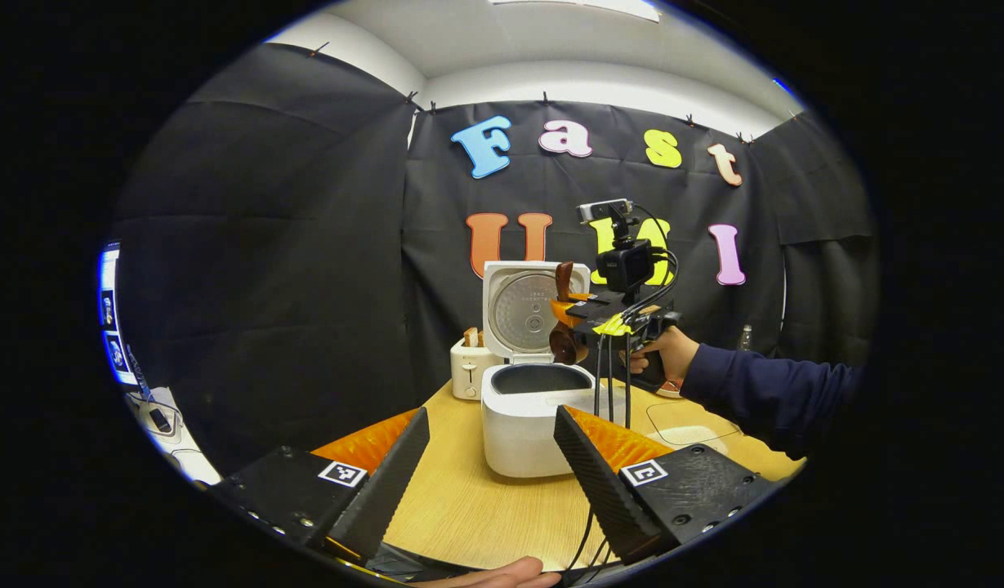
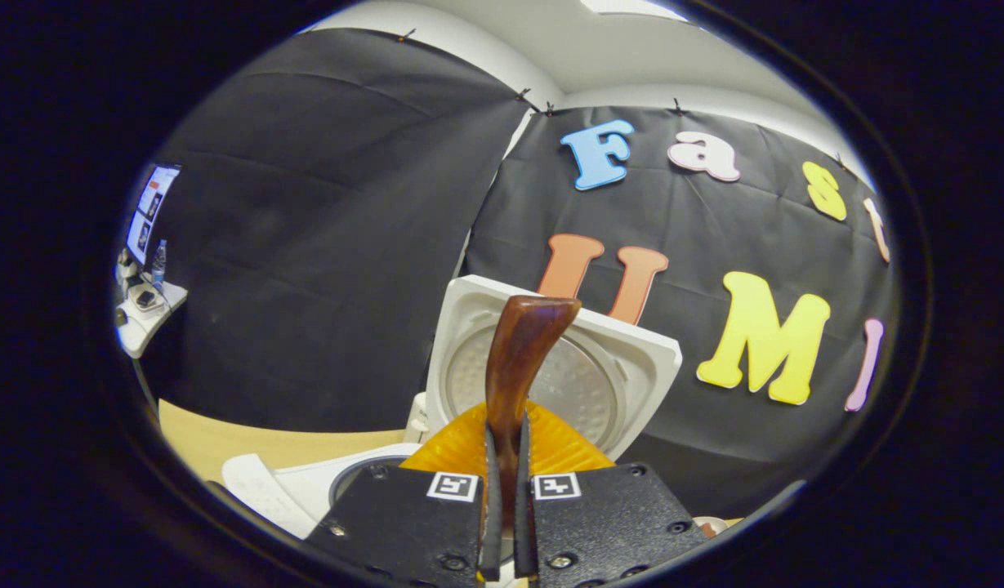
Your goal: Close the left gripper, press the button to open the rice cooker; take a wooden spoon from the chopstick holder with the right hand, scoop a spoonful of rice and pour it into the rice cooker, then put the wooden spoon back into the chopstick holder.
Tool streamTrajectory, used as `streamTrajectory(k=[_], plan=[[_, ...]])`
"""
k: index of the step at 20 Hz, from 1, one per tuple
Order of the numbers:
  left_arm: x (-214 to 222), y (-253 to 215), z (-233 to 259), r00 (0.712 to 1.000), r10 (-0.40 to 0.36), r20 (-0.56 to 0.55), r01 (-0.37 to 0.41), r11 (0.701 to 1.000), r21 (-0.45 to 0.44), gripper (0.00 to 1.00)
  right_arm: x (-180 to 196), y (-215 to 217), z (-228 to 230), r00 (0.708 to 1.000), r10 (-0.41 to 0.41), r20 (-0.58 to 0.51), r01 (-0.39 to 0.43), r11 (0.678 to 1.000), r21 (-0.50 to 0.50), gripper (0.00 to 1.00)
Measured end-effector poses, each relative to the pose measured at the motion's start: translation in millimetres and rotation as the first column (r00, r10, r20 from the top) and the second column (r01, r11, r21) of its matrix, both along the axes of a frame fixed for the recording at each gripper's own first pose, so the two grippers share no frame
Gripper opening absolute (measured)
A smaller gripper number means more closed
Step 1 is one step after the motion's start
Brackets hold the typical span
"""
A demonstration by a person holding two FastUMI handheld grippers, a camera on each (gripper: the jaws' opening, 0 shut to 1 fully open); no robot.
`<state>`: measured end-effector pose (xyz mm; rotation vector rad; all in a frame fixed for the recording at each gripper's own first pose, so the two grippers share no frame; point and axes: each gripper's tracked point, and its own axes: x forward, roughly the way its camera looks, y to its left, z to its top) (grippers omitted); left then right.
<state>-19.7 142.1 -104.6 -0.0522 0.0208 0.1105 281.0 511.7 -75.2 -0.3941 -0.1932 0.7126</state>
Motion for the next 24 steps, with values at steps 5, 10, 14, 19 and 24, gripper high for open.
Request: streamTrajectory(k=[5, 10, 14, 19, 24], plan=[[1, -7, 1, 1.000, -0.006, 0.009, 0.006, 1.000, -0.004, 0.98, 3, -29, 5, 0.998, -0.053, -0.029, 0.054, 0.998, 0.040, 0.11], [10, -24, 5, 1.000, -0.020, 0.012, 0.021, 1.000, -0.012, 0.98, -5, -78, 13, 0.985, -0.085, -0.148, 0.103, 0.987, 0.120, 0.12], [16, -43, 10, 0.999, -0.037, 0.018, 0.037, 0.999, -0.008, 0.96, -18, -132, 30, 0.984, -0.105, -0.142, 0.127, 0.980, 0.156, 0.13], [24, -73, 15, 0.997, -0.072, 0.023, 0.072, 0.997, -0.005, 0.96, -28, -201, 33, 0.971, -0.162, -0.175, 0.192, 0.966, 0.174, 0.14], [30, -101, 22, 0.993, -0.112, 0.024, 0.112, 0.994, 0.002, 0.96, -33, -275, 35, 0.953, -0.217, -0.212, 0.262, 0.941, 0.214, 0.14]])
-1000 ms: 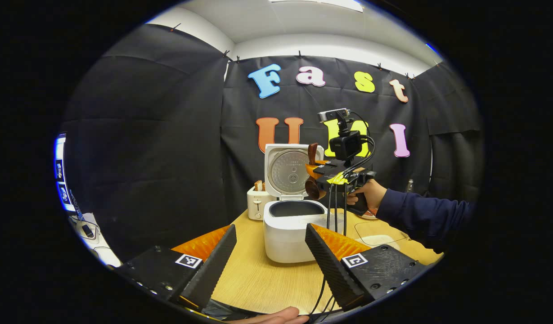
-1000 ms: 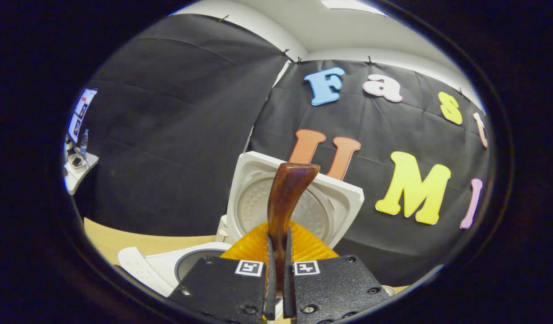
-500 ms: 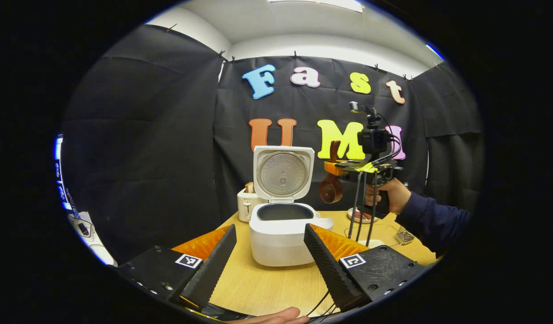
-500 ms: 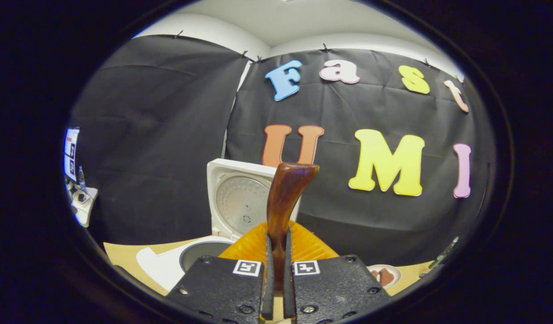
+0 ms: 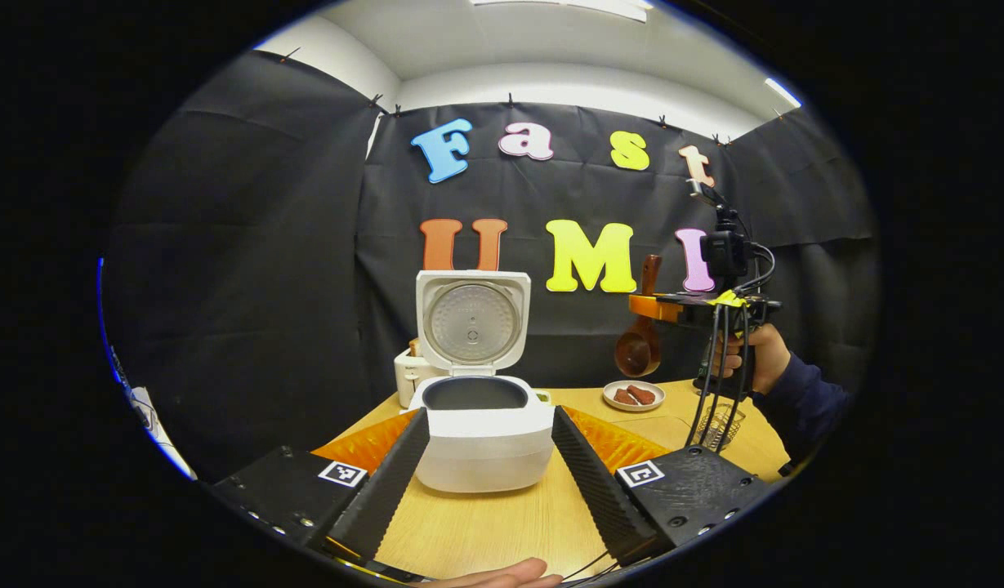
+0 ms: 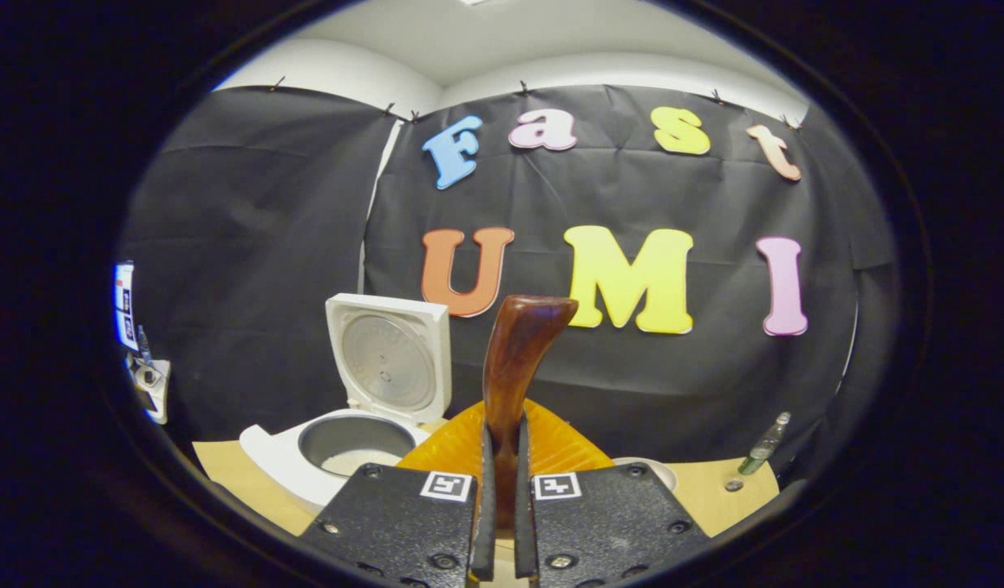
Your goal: Close the left gripper, press the button to open the rice cooker; take a wooden spoon from the chopstick holder with the right hand, scoop a spoonful of rice and pour it into the rice cooker, then put the wooden spoon back into the chopstick holder.
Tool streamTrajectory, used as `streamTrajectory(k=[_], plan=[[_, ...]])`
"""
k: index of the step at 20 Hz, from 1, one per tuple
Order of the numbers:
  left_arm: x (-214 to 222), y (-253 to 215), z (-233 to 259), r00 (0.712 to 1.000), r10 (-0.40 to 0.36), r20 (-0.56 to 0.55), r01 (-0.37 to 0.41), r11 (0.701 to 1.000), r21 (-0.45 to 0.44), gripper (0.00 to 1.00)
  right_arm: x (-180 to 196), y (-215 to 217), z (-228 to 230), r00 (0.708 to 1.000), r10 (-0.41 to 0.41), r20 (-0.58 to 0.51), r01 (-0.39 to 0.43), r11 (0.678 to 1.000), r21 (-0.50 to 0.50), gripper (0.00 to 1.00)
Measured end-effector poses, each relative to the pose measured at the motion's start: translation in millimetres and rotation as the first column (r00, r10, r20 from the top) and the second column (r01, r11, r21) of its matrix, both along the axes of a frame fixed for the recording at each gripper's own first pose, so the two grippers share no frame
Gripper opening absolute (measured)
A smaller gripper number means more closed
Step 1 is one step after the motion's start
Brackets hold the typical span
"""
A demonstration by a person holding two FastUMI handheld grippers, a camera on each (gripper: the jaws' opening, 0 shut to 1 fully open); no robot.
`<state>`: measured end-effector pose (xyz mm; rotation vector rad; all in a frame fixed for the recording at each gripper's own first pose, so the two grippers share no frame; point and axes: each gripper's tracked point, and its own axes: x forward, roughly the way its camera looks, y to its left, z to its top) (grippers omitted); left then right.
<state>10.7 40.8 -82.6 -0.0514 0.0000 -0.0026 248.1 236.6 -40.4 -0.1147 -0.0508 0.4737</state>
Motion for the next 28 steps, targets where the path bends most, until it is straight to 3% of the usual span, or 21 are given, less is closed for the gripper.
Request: streamTrajectory(k=[13, 22, 24, 25, 26, 28], plan=[[17, -44, 12, 0.998, -0.065, 0.005, 0.065, 0.998, -0.021, 0.96, -3, -197, -38, 0.963, -0.260, -0.064, 0.266, 0.959, 0.094, 0.16], [40, -64, 19, 0.998, -0.070, 0.003, 0.070, 0.997, 0.030, 0.96, -1, -256, -91, 0.935, -0.318, -0.156, 0.339, 0.931, 0.134, 0.20], [47, -70, 16, 0.997, -0.082, -0.003, 0.082, 0.997, 0.014, 0.96, 3, -269, -96, 0.927, -0.346, -0.146, 0.364, 0.924, 0.119, 0.30], [48, -72, 13, 0.996, -0.085, -0.010, 0.085, 0.996, 0.005, 0.96, 4, -278, -96, 0.920, -0.369, -0.136, 0.384, 0.916, 0.117, 0.46], [50, -74, 11, 0.996, -0.088, -0.020, 0.088, 0.996, -0.001, 0.96, 3, -287, -96, 0.911, -0.391, -0.130, 0.406, 0.906, 0.120, 0.54], [52, -73, 11, 0.996, -0.086, -0.023, 0.086, 0.996, -0.001, 0.96, -3, -296, -92, 0.904, -0.407, -0.127, 0.422, 0.896, 0.134, 0.59]])
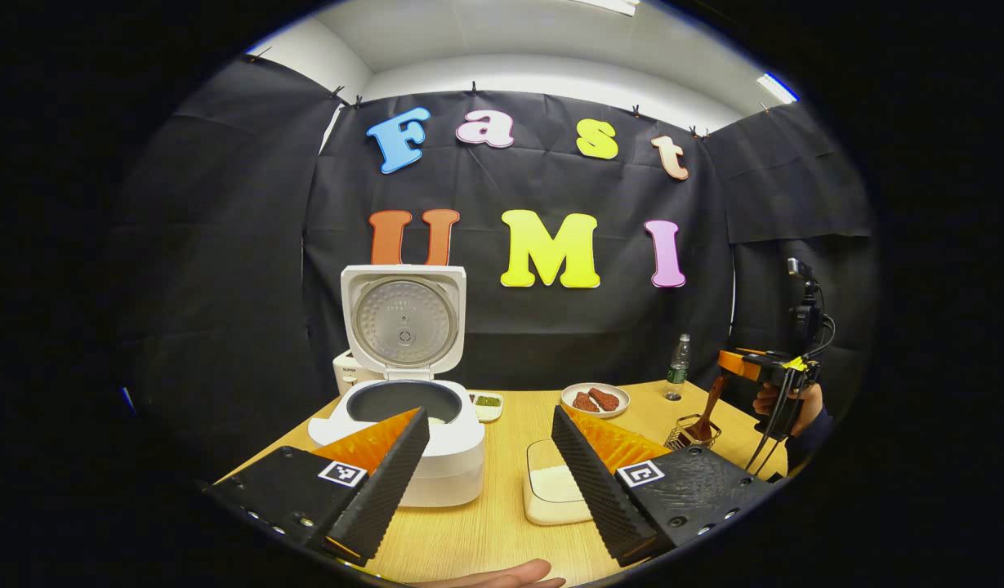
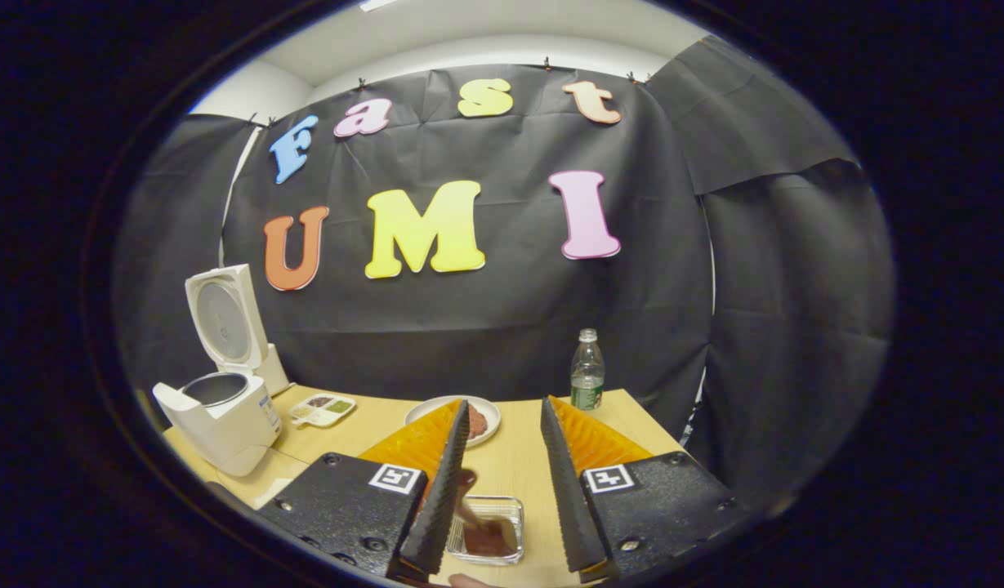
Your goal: Close the left gripper, press the button to open the rice cooker; take a wooden spoon from the chopstick holder with the right hand, scoop a spoonful of rice and pour it into the rice cooker, then put the wooden spoon back into the chopstick holder.
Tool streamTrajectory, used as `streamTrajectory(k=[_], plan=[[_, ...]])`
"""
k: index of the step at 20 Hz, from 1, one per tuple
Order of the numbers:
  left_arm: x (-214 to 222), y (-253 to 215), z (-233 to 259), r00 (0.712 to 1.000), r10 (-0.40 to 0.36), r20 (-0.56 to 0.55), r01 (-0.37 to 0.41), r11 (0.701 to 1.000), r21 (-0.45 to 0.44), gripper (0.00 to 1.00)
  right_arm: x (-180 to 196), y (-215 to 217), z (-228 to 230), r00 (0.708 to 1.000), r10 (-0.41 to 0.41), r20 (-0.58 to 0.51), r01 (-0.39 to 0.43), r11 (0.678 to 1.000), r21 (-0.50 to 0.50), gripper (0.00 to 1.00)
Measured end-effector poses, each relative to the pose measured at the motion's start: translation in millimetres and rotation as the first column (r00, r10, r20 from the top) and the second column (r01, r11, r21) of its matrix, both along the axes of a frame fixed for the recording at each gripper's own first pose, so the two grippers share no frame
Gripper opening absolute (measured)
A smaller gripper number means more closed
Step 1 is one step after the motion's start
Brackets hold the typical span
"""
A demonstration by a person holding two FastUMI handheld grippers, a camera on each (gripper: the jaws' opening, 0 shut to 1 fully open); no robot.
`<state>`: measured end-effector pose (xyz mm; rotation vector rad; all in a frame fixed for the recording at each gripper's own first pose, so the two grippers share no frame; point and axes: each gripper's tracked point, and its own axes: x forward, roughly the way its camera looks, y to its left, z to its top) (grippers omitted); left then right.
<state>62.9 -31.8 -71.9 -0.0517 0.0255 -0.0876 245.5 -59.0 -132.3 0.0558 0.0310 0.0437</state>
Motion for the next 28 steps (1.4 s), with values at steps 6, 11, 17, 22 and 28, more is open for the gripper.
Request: streamTrajectory(k=[6, 11, 17, 22, 28], plan=[[14, 19, 15, 0.998, 0.044, 0.039, -0.044, 0.999, 0.020, 0.96, -33, -19, 21, 0.995, -0.100, 0.029, 0.100, 0.995, -0.018, 0.95], [33, 38, 34, 0.998, 0.032, 0.063, -0.029, 0.999, -0.044, 0.96, -78, -4, 33, 0.996, -0.085, 0.014, 0.085, 0.996, 0.023, 1.00], [56, 69, 68, 0.997, 0.030, 0.067, -0.028, 0.999, -0.032, 0.94, -133, 10, 54, 0.996, -0.064, 0.065, 0.062, 0.997, 0.034, 0.96], [90, 85, 102, 0.998, 0.016, 0.063, -0.013, 0.998, -0.055, 0.94, -166, 18, 52, 0.995, -0.050, 0.082, 0.050, 0.999, 0.003, 1.00], [151, 134, 159, 0.971, 0.161, 0.175, -0.158, 0.987, -0.033, 0.94, -184, 39, 35, 0.998, 0.026, 0.064, -0.023, 0.999, -0.033, 1.00]])
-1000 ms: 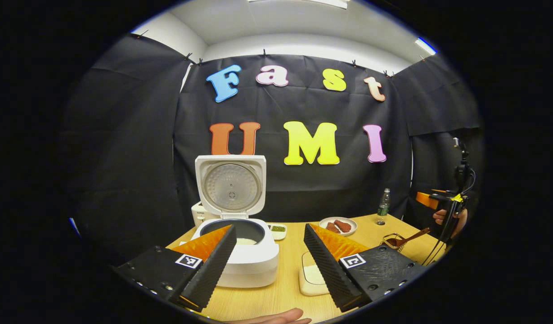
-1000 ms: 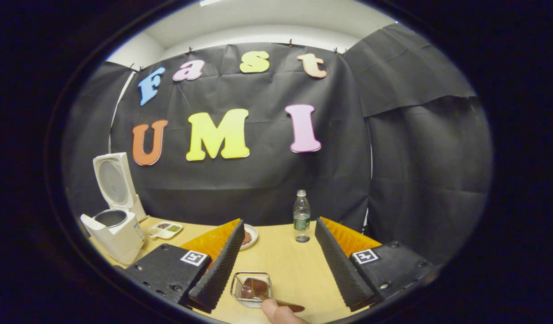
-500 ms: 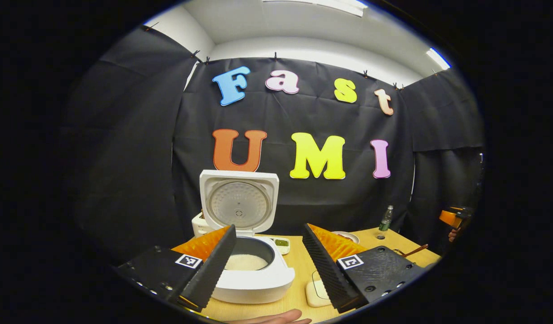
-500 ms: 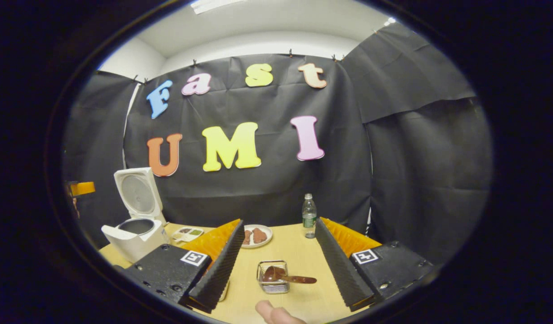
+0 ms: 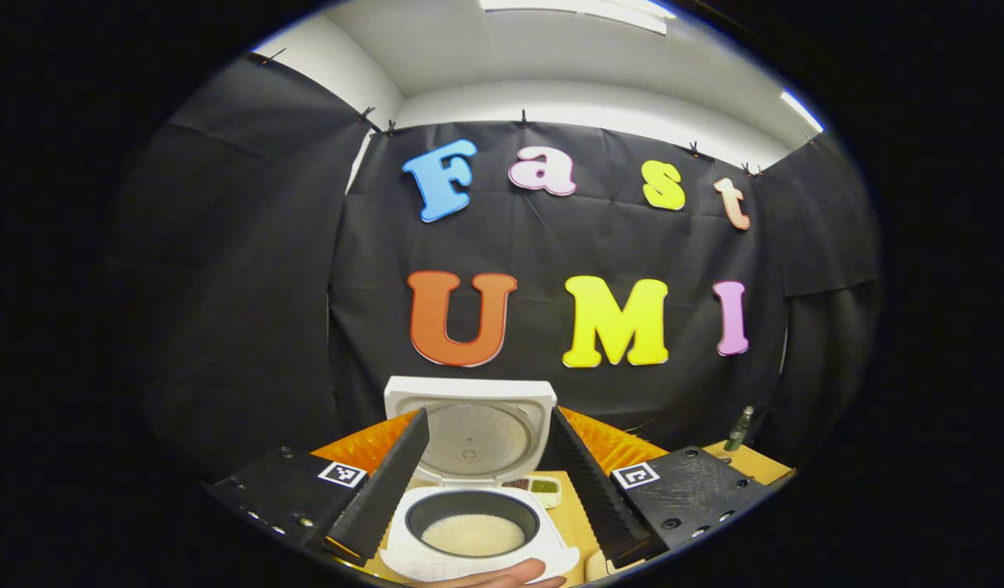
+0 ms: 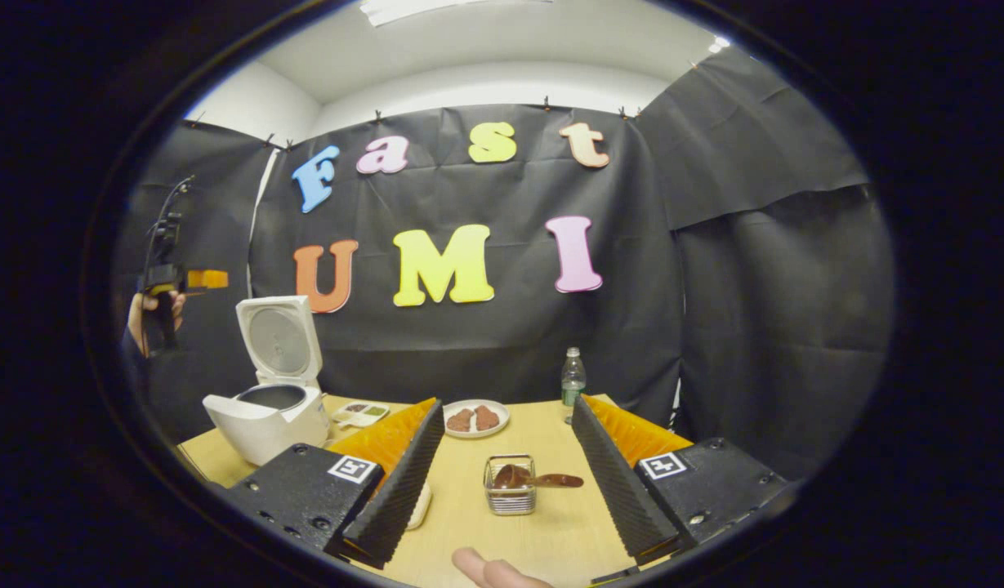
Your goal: Close the left gripper, press the button to open the rice cooker; take a wooden spoon from the chopstick holder with the right hand, scoop a spoonful of rice and pour it into the rice cooker, then put the wooden spoon back into the chopstick holder.
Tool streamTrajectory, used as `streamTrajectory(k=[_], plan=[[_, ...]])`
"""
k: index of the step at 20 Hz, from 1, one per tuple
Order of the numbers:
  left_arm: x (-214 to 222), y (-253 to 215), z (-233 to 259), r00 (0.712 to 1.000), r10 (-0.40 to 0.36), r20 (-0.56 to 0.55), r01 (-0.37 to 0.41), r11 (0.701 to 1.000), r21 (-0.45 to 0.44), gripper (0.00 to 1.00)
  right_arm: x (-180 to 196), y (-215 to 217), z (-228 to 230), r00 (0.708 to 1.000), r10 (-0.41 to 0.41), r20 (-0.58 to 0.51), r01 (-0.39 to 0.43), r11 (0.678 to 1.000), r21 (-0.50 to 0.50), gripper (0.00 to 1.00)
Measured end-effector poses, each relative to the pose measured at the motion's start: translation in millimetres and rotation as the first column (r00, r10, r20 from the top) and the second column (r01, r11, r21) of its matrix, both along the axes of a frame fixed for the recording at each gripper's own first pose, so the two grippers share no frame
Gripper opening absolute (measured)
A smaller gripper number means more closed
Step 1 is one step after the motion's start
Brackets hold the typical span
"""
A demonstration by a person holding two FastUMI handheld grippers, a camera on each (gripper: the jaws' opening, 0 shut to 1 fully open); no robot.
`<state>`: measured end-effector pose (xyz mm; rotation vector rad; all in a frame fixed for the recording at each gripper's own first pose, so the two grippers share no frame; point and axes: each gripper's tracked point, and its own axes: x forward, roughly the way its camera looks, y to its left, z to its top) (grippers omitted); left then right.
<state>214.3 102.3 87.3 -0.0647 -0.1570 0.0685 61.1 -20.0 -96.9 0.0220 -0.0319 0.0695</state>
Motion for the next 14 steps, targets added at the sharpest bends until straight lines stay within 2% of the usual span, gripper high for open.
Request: streamTrajectory(k=[5, 9, 10, 11, 14], plan=[[55, -6, 22, 1.000, -0.020, -0.023, 0.021, 0.999, 0.042, 0.94, -6, -1, -1, 0.999, 0.021, 0.031, -0.022, 1.000, 0.015, 1.00], [98, -15, 14, 0.998, -0.038, -0.057, 0.040, 0.998, 0.037, 0.94, -12, -6, 8, 0.995, 0.036, 0.088, -0.042, 0.997, 0.062, 1.00], [107, -17, 10, 0.997, -0.038, -0.068, 0.040, 0.999, 0.036, 0.94, -14, -9, 10, 0.994, 0.035, 0.099, -0.043, 0.996, 0.075, 0.96], [118, -15, 6, 0.996, -0.036, -0.081, 0.039, 0.999, 0.033, 0.95, -15, -11, 10, 0.994, 0.035, 0.108, -0.044, 0.996, 0.082, 1.00], [144, -15, -5, 0.994, -0.042, -0.104, 0.047, 0.998, 0.044, 0.95, -18, -17, 11, 0.993, 0.010, 0.119, -0.021, 0.996, 0.090, 0.96]])
